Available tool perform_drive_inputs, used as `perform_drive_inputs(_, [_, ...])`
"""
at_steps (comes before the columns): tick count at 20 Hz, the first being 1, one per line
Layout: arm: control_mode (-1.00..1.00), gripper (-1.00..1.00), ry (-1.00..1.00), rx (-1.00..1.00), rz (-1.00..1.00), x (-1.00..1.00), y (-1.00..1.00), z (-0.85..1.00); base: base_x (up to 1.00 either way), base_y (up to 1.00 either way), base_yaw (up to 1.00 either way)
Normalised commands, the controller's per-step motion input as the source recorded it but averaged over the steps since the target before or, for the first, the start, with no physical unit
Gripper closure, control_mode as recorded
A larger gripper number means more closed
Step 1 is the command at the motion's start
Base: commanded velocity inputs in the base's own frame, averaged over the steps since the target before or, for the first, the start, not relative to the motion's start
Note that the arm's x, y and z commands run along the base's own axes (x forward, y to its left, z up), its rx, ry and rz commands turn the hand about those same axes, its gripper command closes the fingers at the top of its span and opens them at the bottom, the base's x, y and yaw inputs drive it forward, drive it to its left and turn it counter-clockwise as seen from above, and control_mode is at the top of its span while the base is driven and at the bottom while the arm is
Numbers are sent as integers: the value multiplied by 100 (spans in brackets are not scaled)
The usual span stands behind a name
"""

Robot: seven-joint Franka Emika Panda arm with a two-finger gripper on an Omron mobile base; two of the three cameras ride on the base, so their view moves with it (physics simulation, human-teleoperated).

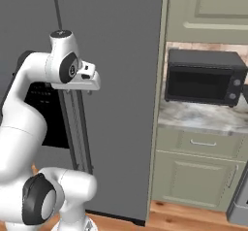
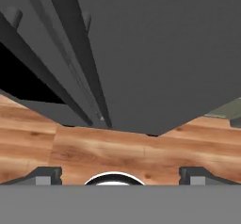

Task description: Retrieve the sausage and cheese from the fridge and place them on the cutting board on the counter.

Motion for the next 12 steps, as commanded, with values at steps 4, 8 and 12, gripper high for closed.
perform_drive_inputs(4, [100,-100,0,0,0,0,0,0,-49,17,-1])
perform_drive_inputs(8, [100,-100,0,0,0,0,0,0,-33,42,-6])
perform_drive_inputs(12, [100,-100,0,0,0,0,0,0,-26,56,-10])
